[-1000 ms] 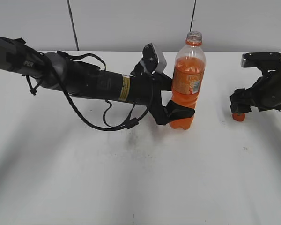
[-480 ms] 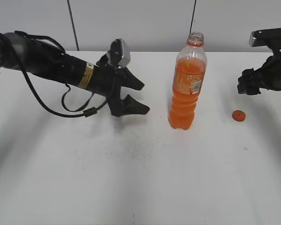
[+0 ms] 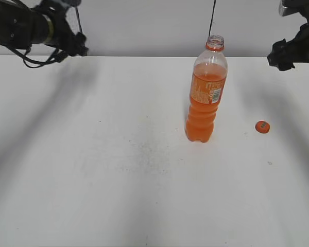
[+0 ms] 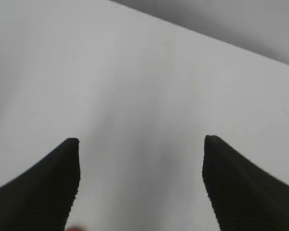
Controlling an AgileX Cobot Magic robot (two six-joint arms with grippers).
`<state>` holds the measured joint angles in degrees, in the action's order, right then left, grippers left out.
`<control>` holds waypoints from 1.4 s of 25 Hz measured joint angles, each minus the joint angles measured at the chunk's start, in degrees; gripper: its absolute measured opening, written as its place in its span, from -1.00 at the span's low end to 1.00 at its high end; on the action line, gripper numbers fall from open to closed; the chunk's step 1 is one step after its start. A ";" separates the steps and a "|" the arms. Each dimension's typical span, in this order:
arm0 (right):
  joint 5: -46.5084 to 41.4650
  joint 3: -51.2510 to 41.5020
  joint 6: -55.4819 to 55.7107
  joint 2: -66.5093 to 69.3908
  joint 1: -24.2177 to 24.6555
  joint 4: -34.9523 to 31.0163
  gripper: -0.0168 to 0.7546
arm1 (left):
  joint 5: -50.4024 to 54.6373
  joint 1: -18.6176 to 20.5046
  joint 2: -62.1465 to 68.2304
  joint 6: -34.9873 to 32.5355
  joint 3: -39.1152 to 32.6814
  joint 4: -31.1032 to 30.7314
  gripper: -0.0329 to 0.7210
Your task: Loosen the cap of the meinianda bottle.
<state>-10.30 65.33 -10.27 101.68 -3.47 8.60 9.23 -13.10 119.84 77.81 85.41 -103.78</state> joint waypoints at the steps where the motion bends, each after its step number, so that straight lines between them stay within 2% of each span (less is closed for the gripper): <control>1: 0.00 0.88 0.00 0.00 0.00 0.00 0.59 | 7.72 0.14 -0.12 -0.37 0.00 0.58 0.57; 3: -0.14 2.25 0.00 -0.01 0.11 0.00 0.59 | 17.72 1.11 -0.25 -6.50 0.00 4.80 0.55; 5: -0.73 3.63 0.00 -0.01 0.11 0.01 0.59 | 21.85 2.80 -0.61 -18.73 0.00 16.16 0.54; 7: -2.75 5.14 0.50 -0.01 0.11 0.06 0.59 | 23.67 4.57 -1.32 -39.57 0.00 34.87 0.54; 9: -7.17 7.60 2.59 -0.01 0.11 0.24 0.59 | 27.50 6.56 -2.52 -59.55 0.00 58.33 0.54; 10: -10.55 8.89 4.02 -0.01 0.11 0.24 0.59 | 30.02 7.34 -3.17 -67.79 0.00 66.76 0.54; 12: -18.23 12.78 5.66 -0.01 0.11 0.10 0.59 | 35.24 8.86 -5.22 -77.81 0.00 81.98 0.54; 14: -28.04 17.16 6.29 -0.01 0.20 -1.00 0.59 | 41.01 9.45 -7.66 -84.31 0.00 89.95 0.54; 16: -37.63 22.19 6.47 -0.01 0.18 -2.96 0.59 | 45.67 9.51 -10.82 -86.88 0.00 93.32 0.54; 20: -53.75 29.59 6.53 -0.06 0.18 -5.56 0.59 | 54.74 9.89 -17.81 -88.11 0.00 95.63 0.53; 25: -58.72 31.54 6.48 -2.20 0.18 -7.16 0.59 | 60.10 11.23 -27.61 -87.90 0.00 96.97 0.53; 29: -58.87 25.26 5.76 -9.98 0.22 -10.68 0.59 | 60.09 11.98 -35.43 -87.90 -4.03 97.11 0.53; 35: -59.00 5.78 2.97 -26.47 0.22 -11.58 0.55 | 56.73 12.05 -51.33 -87.86 -21.28 99.61 0.52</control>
<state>-69.30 71.11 -7.30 75.21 -3.25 -2.98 65.96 -1.05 68.51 -10.05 64.13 -4.17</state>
